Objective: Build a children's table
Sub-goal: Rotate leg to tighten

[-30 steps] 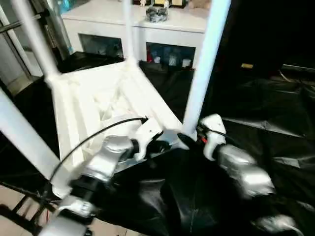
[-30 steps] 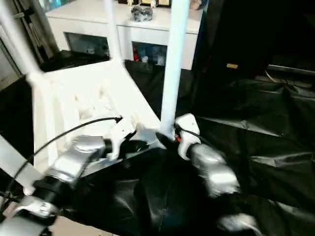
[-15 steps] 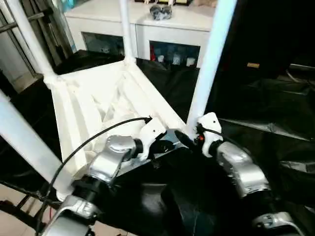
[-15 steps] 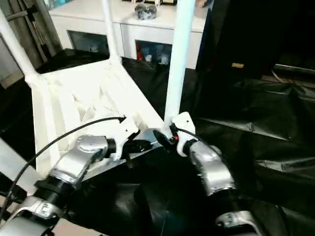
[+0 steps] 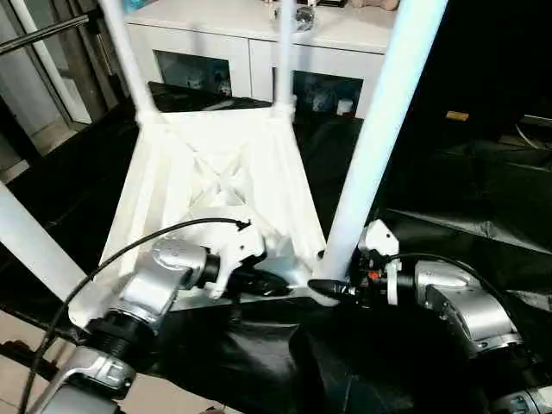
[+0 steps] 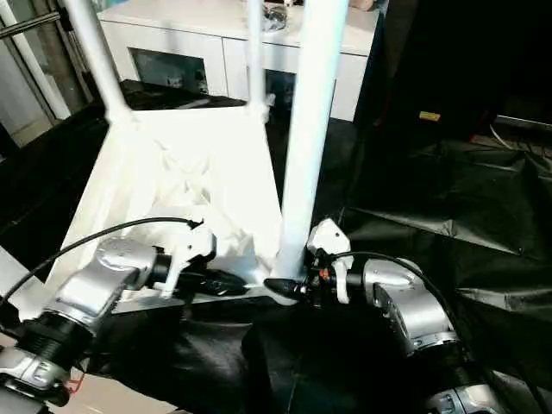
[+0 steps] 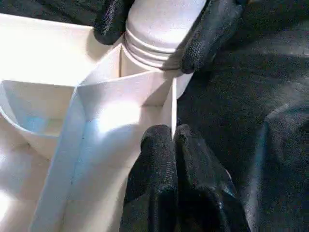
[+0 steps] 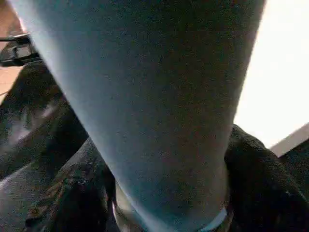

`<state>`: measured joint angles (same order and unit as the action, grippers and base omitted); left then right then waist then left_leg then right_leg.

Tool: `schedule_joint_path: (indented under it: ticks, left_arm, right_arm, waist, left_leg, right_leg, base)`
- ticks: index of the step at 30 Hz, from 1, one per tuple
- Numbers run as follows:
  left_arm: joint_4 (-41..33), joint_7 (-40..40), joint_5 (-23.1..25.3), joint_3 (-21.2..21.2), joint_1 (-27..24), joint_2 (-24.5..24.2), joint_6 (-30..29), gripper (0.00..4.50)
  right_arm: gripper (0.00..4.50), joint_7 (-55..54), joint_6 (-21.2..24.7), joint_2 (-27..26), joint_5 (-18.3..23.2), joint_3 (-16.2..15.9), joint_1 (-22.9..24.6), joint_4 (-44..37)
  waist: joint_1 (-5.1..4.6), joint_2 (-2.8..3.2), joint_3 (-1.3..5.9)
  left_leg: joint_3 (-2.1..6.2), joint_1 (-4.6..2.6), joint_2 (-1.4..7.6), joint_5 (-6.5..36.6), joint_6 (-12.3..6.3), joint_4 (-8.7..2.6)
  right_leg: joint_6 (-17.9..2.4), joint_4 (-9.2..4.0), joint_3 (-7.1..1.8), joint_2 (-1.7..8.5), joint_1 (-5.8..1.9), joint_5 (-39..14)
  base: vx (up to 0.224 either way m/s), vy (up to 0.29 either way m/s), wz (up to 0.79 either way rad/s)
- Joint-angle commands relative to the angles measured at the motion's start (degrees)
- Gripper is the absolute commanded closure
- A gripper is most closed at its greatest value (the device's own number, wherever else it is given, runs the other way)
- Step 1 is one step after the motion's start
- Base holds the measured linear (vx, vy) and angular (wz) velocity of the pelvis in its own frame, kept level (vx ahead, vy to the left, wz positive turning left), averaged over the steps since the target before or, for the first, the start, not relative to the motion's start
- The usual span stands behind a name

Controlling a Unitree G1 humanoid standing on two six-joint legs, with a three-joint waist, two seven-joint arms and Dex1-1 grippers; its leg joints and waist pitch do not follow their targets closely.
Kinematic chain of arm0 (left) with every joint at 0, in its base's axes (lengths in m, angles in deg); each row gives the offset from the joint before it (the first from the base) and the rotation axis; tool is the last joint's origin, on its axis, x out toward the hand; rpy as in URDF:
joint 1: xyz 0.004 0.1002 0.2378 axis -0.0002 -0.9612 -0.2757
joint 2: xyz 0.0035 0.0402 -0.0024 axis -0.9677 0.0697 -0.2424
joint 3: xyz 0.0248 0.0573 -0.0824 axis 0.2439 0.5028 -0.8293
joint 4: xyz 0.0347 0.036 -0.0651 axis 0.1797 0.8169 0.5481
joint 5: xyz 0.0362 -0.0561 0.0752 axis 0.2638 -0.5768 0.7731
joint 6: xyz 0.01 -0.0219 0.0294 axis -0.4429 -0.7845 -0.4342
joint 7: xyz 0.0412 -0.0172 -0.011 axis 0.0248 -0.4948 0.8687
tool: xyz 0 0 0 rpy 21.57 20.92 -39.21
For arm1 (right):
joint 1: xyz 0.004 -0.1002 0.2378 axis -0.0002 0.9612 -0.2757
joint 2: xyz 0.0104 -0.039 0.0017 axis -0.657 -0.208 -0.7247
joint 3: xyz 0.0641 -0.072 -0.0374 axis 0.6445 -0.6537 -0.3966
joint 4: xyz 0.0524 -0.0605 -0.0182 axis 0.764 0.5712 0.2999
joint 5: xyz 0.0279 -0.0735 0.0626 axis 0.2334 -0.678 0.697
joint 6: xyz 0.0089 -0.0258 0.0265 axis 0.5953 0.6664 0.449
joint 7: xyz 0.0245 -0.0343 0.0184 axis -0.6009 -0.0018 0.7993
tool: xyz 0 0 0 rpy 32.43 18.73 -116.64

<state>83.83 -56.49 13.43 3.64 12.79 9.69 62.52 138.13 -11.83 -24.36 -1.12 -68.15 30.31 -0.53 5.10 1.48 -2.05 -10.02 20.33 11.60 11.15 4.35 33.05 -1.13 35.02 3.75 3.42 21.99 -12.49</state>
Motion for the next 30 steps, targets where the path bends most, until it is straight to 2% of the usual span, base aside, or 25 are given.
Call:
schedule_joint_path:
  ticks: [1, 9, 11, 13, 15, 16, 17, 18, 19, 21, 23, 24, 26, 28, 30]
  left_arm:
    - [-0.2, -2.4, -0.3, 2.4, 0.2, -0.3, 0.6, 4.5]
    - [0.9, -0.5, 0.3, 1.6, 0.5, 0.6, 1.1, 4.5]
    - [2.3, 4.8, 0.8, 0.5, 1.3, 2.8, 0.1, 4.5]
    - [2.3, 4.8, 0.8, 0.5, 1.3, 2.8, 0.1, 4.5]
    - [4.2, 12.7, 2.6, -0.3, 2.5, 6.0, -1.2, 4.5]
    - [4.9, 15.6, 3.4, -0.4, 3.0, 7.3, -1.9, 4.5]
    - [5.2, 17.1, 3.7, -0.5, 3.2, 8.0, -2.4, 4.5]
    - [5.8, 19.9, 4.2, -0.8, 3.6, 9.6, -3.1, 4.5]
    - [5.9, 21.2, 4.4, -0.8, 3.7, 10.5, -3.6, 4.5]
    - [6.3, 24.1, 4.8, -1.0, 4.0, 12.4, -4.6, 4.5]
    - [6.2, 25.3, 5.0, -0.8, 4.0, 13.6, -5.1, 4.5]
    - [6.0, 25.6, 5.2, -0.3, 3.8, 14.6, -5.5, 4.5]
    - [5.7, 25.0, 5.3, 0.2, 3.5, 14.9, -5.4, 4.5]
    - [5.4, 24.4, 5.3, 0.5, 3.4, 14.8, -5.3, 4.5]
    - [4.7, 22.8, 5.0, 0.9, 3.0, 13.8, -5.2, 4.5]
  right_arm:
    - [1.74, 1.7, 1.4, 0.4, 0.4, -1.6, 0.7, -1.1]
    - [1.78, 2.1, 3.0, 0.2, 1.1, -1.8, 1.8, -2.4]
    - [1.78, -2.9, 3.8, -1.9, -0.2, -1.1, 1.9, -1.1]
    - [1.78, -2.9, 3.8, -1.9, -0.2, -1.1, 1.9, -1.1]
    - [1.78, -16.1, 4.6, -6.4, -4.1, 1.0, 0.3, 4.3]
    - [1.79, -20.8, 4.8, -8.1, -5.3, 1.8, -0.3, 6.4]
    - [1.79, -23.1, 4.9, -9.0, -5.8, 2.2, -0.6, 7.3]
    - [1.79, -27.6, 5.5, -10.9, -6.4, 3.0, -1.1, 8.7]
    - [1.8, -30.2, 5.8, -12.1, -6.7, 3.5, -1.4, 9.5]
    - [1.8, -35.8, 6.7, -14.6, -7.2, 4.6, -2.2, 11.2]
    - [1.8, -38.8, 6.6, -15.9, -8.3, 4.5, -2.8, 12.2]
    - [1.8, -40.3, 4.8, -17.0, -9.7, 3.7, -3.4, 13.0]
    - [1.8, -39.6, 3.4, -17.7, -9.6, 3.7, -3.7, 13.1]
    - [1.24, -38.5, 3.3, -17.8, -8.9, 3.9, -3.8, 12.9]
    - [1.07, -36.4, 3.7, -17.2, -7.8, 4.1, -3.8, 12.0]
  waist:
    - [0.0, -0.23, 2.92]
    - [0.14, -0.35, 2.95]
    - [0.15, -0.29, 2.82]
    - [0.12, -0.37, 2.68]
    - [-0.22, -0.37, 2.45]
    - [-0.68, -0.26, 1.82]
    - [-0.77, -0.48, 1.93]
    - [-0.93, -0.53, 2.03]
    - [-1.14, -0.43, 1.88]
    - [-1.72, -0.46, 1.91]
    - [-1.9, -0.39, 1.91]
    - [-1.93, -0.33, 1.89]
    - [-1.88, -0.49, 1.92]
    - [-1.87, -0.43, 1.98]
    - [-1.84, -0.39, 1.96]
  left_leg:
    - [0.39, -0.11, 1.98, 6.4, -4.01, -3.27]
    - [0.37, -0.13, 1.93, 6.4, -3.82, -3.19]
    - [0.33, -0.21, 1.91, 7.2, -3.46, -3.24]
    - [0.36, -0.44, 1.97, 8.7, -2.8, -3.42]
    - [0.4, -0.35, 1.93, 9.8, -1.82, -3.67]
    - [0.56, -1.02, 1.61, 15.1, 0.25, -4.1]
    - [0.69, -1.05, 1.55, 15.7, 0.63, -4.08]
    - [0.94, -0.71, 1.66, 15.2, 0.82, -4.27]
    - [0.93, -0.75, 1.67, 15.6, 0.85, -4.37]
    - [0.99, -0.89, 1.68, 16.2, 1.13, -4.36]
    - [1.03, -0.74, 1.55, 16.7, 0.96, -4.4]
    - [0.99, -0.9, 1.55, 17.0, 0.87, -4.31]
    - [0.99, -0.74, 1.47, 16.8, 0.44, -4.32]
    - [1.01, -0.56, 1.55, 16.3, 0.06, -4.4]
    - [0.97, -0.57, 1.65, 16.3, -0.07, -4.45]
  right_leg:
    - [-13.2, -3.67, -2.83, 4.5, -2.8, -1.7]
    - [-13.2, -3.7, -2.83, 4.53, -2.86, -1.7]
    - [-13.1, -3.91, -2.84, 4.52, -2.73, -3.1]
    - [-12.8, -4.24, -2.91, 4.66, -2.58, -5.7]
    - [-12.2, -4.51, -2.94, 4.66, -2.48, -8.8]
    - [-10.1, -5.61, -2.63, 4.74, -2.02, -19.8]
    - [-9.1, -5.85, -2.68, 4.96, -2.18, -22.5]
    - [-7.9, -5.97, -2.74, 5.04, -2.42, -23.6]
    - [-7.2, -6.23, -2.8, 5.0, -2.12, -24.3]
    - [-7.2, -6.25, -2.88, 4.89, -1.8, -24.3]
    - [-6.9, -6.38, -2.77, 4.85, -1.92, -24.8]
    - [-6.5, -6.56, -2.88, 4.9, -1.61, -25.5]
    - [-6.0, -6.72, -2.9, 4.94, -1.7, -25.9]
    - [-5.9, -6.58, -2.94, 4.91, -1.77, -24.8]
    - [-6.5, -6.43, -3.0, 4.82, -1.68, -23.1]
  base:
    - [0.0, 0.0, 0.0]
    - [0.0, 0.0, 0.0]
    - [0.0, 0.0, 0.0]
    - [0.0, 0.0, 0.0]
    - [0.0, 0.0, 0.0]
    - [0.0, 0.0, 0.0]
    - [-0.063, -0.004, -0.03]
    - [0.0, 0.0, 0.0]
    - [0.0, 0.0, 0.0]
    - [0.0, 0.0, 0.0]
    - [0.0, 0.0, 0.0]
    - [0.0, 0.0, 0.0]
    - [0.0, 0.0, 0.0]
    - [0.0, 0.0, 0.0]
    - [0.0, 0.0, 0.0]
